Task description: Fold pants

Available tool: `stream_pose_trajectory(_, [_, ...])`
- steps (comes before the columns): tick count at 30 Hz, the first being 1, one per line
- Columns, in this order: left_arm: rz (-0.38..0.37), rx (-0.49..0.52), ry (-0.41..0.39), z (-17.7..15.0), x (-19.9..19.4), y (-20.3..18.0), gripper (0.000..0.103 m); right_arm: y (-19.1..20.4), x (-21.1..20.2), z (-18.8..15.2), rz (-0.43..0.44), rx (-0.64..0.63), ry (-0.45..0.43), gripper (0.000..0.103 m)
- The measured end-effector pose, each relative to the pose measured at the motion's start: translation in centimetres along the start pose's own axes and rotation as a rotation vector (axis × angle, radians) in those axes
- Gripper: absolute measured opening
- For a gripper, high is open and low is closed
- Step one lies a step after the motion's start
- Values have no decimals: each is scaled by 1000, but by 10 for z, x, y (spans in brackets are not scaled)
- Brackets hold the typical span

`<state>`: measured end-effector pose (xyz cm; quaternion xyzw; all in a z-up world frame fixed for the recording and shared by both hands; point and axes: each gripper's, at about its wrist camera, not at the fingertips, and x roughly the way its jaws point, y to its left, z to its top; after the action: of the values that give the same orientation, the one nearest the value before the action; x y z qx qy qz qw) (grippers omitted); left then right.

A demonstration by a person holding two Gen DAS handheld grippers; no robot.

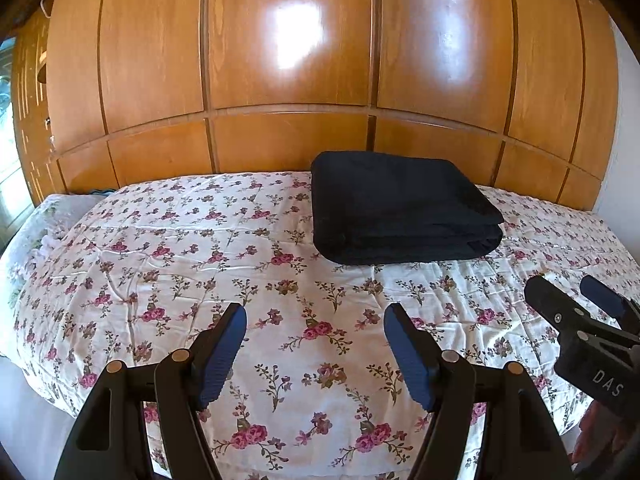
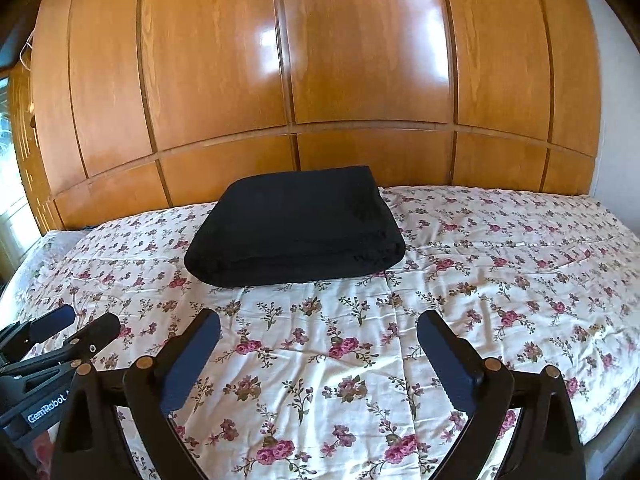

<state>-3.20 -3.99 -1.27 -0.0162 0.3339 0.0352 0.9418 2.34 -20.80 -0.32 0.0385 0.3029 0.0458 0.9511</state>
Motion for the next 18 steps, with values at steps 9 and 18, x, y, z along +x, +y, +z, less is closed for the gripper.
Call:
stream_pose_trajectory(9, [-7,5,7,1,-1,0,72,0,2,-1,4,-2,8,99])
stream_pose_trajectory(18, [8,33,-6,0,-3,-4,72,-1,4,-2,7,2,16,99])
